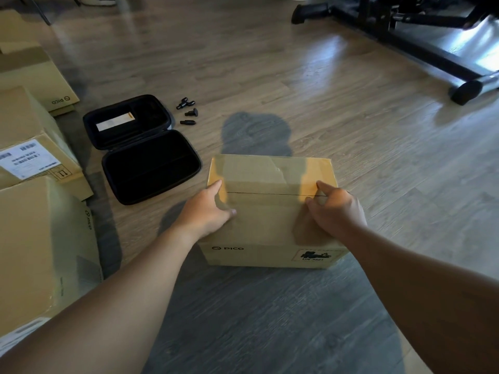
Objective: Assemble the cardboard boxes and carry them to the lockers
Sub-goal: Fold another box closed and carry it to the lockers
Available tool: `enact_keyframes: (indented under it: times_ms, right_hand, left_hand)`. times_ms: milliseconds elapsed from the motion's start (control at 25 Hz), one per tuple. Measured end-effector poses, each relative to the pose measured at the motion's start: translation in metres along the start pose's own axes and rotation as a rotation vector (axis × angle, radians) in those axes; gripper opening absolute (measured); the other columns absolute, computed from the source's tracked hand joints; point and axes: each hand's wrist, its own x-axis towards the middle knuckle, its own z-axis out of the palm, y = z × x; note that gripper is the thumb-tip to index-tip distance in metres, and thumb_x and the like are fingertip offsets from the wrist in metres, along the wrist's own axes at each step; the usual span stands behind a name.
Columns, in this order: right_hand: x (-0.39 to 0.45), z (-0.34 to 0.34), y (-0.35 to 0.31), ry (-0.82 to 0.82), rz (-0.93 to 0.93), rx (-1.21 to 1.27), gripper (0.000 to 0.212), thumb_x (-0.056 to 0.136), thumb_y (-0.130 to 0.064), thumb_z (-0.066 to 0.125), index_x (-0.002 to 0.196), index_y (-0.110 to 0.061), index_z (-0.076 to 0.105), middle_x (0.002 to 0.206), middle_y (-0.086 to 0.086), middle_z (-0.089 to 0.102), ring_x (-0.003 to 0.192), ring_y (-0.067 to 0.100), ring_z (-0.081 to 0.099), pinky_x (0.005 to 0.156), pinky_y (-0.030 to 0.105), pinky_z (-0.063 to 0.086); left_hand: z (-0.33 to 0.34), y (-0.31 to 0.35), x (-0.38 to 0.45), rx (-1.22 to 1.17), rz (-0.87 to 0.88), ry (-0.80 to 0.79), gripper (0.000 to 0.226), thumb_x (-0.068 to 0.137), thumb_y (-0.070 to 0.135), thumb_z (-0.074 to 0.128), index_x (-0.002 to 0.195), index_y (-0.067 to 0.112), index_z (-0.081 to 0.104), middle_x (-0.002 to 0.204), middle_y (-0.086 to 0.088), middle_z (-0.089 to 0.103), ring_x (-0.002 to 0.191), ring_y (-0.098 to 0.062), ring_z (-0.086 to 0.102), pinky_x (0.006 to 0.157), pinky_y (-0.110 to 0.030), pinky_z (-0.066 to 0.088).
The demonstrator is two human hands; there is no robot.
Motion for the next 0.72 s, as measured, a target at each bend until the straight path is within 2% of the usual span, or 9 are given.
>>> enact_keyframes:
  times_ms: [160,240,320,440,560,640,720]
  right_hand:
    - [0.003,-0.002,-0.035,-0.005,-0.136,-0.078,0.053,0.092,-0.052,0.059,0.140,-0.030,0.056,0.132,0.016,0.061,0.120,0.037,0.058,0.093,0.041,0.050]
    - [0.005,-0.002,-0.062,0.008,-0.197,-0.060,0.043,0.093,-0.049,0.059,0.132,-0.031,0.061,0.128,0.015,0.063,0.116,0.037,0.059,0.090,0.040,0.049]
    - [0.006,-0.002,-0.093,0.006,-0.237,-0.059,0.045,0.093,-0.048,0.059,0.135,-0.031,0.060,0.130,0.013,0.063,0.117,0.036,0.059,0.093,0.041,0.048]
    - [0.000,-0.001,-0.147,-0.035,-0.323,-0.102,0.056,0.092,-0.051,0.060,0.145,-0.034,0.051,0.134,0.013,0.061,0.121,0.037,0.057,0.094,0.041,0.047]
    - [-0.021,-0.019,-0.223,-0.133,-0.427,-0.121,0.064,0.089,-0.054,0.062,0.149,-0.037,0.045,0.136,0.013,0.060,0.124,0.036,0.056,0.097,0.040,0.046]
    - [-0.044,-0.043,-0.276,-0.178,-0.506,-0.135,0.062,0.089,-0.053,0.063,0.147,-0.037,0.047,0.133,0.013,0.061,0.121,0.036,0.058,0.095,0.040,0.047]
    - [-0.072,-0.075,-0.332,-0.224,-0.579,-0.139,0.054,0.090,-0.050,0.065,0.140,-0.034,0.053,0.125,0.013,0.065,0.112,0.035,0.061,0.086,0.037,0.047]
  left_hand:
    - [-0.026,-0.004,-0.004,-0.022,-0.049,0.106,0.087,0.080,0.043,0.075,0.155,0.036,0.031,0.148,0.005,0.050,0.130,-0.023,0.051,0.104,-0.040,0.047]
    - [-0.050,-0.007,-0.008,-0.018,-0.052,0.182,0.082,0.084,0.043,0.074,0.154,0.035,0.033,0.144,0.004,0.053,0.124,-0.023,0.055,0.093,-0.034,0.049]
    - [-0.079,-0.008,-0.015,-0.009,-0.061,0.251,0.078,0.086,0.043,0.072,0.154,0.034,0.035,0.143,0.003,0.053,0.121,-0.023,0.056,0.085,-0.031,0.045]
    - [-0.132,-0.016,-0.035,0.013,-0.083,0.349,0.075,0.087,0.042,0.072,0.153,0.032,0.038,0.146,0.005,0.051,0.127,-0.023,0.052,0.087,-0.031,0.043]
    - [-0.203,-0.017,-0.080,-0.001,-0.155,0.429,0.076,0.084,0.043,0.073,0.151,0.032,0.040,0.147,0.006,0.051,0.129,-0.022,0.052,0.097,-0.034,0.047]
    - [-0.254,-0.009,-0.119,-0.035,-0.192,0.470,0.067,0.084,0.041,0.073,0.145,0.029,0.048,0.142,0.005,0.055,0.126,-0.022,0.054,0.097,-0.034,0.047]
    - [-0.306,0.003,-0.165,-0.058,-0.225,0.509,0.057,0.086,0.037,0.073,0.138,0.023,0.055,0.137,0.001,0.059,0.123,-0.023,0.055,0.098,-0.034,0.047]
